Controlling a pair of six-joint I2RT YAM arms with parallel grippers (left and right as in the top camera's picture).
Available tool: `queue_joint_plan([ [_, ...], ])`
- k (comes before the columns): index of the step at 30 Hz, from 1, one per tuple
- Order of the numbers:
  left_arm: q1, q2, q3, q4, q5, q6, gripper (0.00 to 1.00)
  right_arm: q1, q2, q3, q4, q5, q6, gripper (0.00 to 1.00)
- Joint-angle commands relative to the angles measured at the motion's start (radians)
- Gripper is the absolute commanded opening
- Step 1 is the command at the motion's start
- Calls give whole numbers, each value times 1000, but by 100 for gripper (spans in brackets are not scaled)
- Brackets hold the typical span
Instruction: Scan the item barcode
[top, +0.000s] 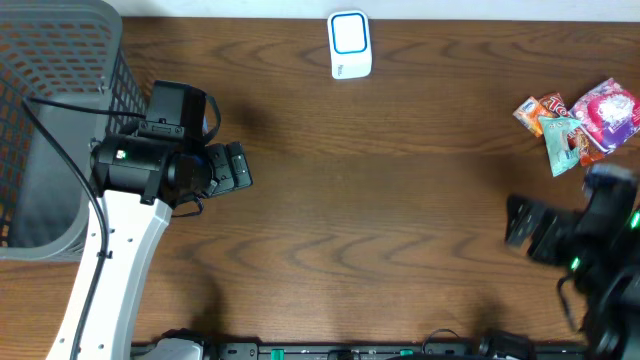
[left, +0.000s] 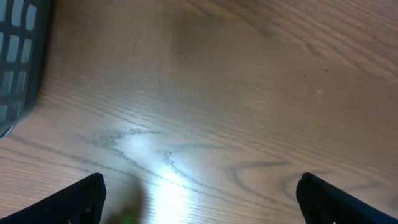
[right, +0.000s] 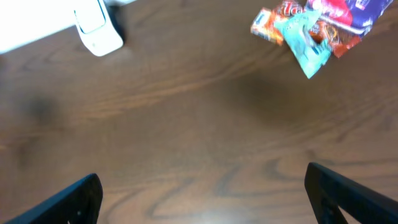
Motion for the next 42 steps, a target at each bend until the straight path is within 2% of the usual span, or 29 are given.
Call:
queue_joint_plan([
  [1, 4, 4, 1, -2, -17, 9, 98, 0, -114, -144, 21, -17, 64, 99],
  [5, 4, 4, 1, -2, -17, 10, 98, 0, -184, -233, 66, -17, 145, 99],
  [11, 4, 4, 1, -3, -17, 10, 98, 0, -190, -242, 119, -5, 146, 99],
  [42, 4, 4, 1, -2, -17, 10, 98, 2, -209, -248, 2, -5, 146, 99],
])
